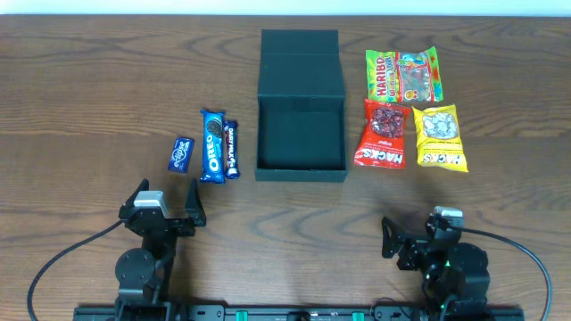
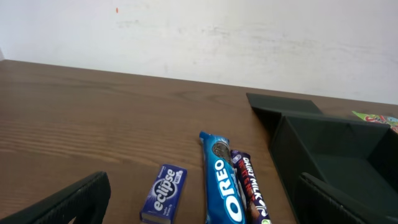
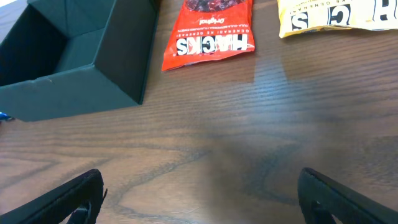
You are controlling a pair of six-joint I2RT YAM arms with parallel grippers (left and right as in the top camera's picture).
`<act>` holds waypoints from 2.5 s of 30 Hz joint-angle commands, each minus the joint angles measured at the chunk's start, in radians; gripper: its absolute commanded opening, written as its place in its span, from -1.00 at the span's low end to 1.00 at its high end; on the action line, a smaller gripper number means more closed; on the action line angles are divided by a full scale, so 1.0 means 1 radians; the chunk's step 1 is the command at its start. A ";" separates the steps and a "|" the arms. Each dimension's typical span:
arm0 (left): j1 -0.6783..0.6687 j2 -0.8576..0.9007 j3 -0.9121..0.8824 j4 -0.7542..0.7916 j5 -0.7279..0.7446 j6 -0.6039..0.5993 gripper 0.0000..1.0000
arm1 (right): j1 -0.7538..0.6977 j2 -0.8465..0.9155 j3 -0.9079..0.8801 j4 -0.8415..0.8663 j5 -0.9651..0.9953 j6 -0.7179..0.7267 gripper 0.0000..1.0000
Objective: Pack container
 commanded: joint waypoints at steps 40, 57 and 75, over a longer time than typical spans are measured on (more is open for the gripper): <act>0.002 -0.007 -0.018 -0.047 -0.011 0.018 0.91 | 0.008 -0.004 0.000 0.008 0.022 -0.018 0.98; 0.002 -0.007 -0.018 -0.047 -0.011 0.018 0.90 | 0.007 0.005 0.001 0.291 -0.278 0.677 0.98; 0.002 -0.007 -0.018 -0.047 -0.011 0.018 0.91 | -0.228 1.162 0.559 0.731 -0.208 0.201 0.99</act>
